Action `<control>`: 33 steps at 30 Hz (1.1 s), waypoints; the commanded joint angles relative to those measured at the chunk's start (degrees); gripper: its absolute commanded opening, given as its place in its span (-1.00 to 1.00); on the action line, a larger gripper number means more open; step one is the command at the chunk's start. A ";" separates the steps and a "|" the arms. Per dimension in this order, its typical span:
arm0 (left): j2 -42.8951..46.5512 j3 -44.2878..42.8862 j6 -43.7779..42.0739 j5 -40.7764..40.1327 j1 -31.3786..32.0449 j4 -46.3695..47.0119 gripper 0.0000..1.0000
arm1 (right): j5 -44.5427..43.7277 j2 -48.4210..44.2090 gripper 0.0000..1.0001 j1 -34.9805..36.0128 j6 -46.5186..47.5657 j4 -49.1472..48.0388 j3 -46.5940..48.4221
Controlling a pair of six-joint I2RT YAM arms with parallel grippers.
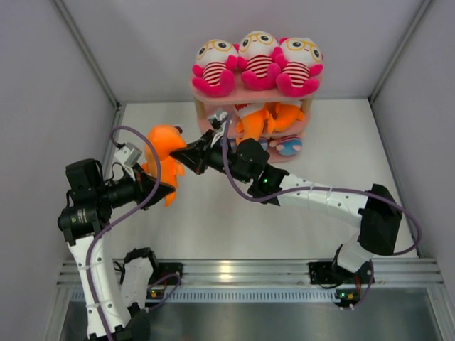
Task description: Place and organize the stuffed toys onto the shelf
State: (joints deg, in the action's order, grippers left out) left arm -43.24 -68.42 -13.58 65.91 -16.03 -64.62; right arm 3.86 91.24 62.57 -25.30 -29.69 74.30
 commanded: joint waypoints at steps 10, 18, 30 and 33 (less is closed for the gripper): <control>1.41 -5.75 -9.97 -8.34 2.50 -4.46 0.94 | -14.14 -15.38 -1.00 5.19 40.83 15.09 -7.23; -3.94 -14.01 -10.06 -3.77 2.59 -4.46 0.96 | -17.21 -13.82 -1.00 14.86 58.42 21.96 -6.81; -6.60 -12.09 -10.23 -4.39 2.58 -4.29 0.96 | -15.90 -12.75 -1.00 20.58 65.81 17.83 -5.40; -5.36 -12.17 -10.58 -2.99 2.67 -4.29 0.96 | -18.09 -12.32 -1.00 20.40 66.78 19.58 -4.35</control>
State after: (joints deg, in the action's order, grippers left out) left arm -50.61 -80.44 -22.55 59.83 -13.56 -69.04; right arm -11.94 80.75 82.26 39.07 -7.14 66.43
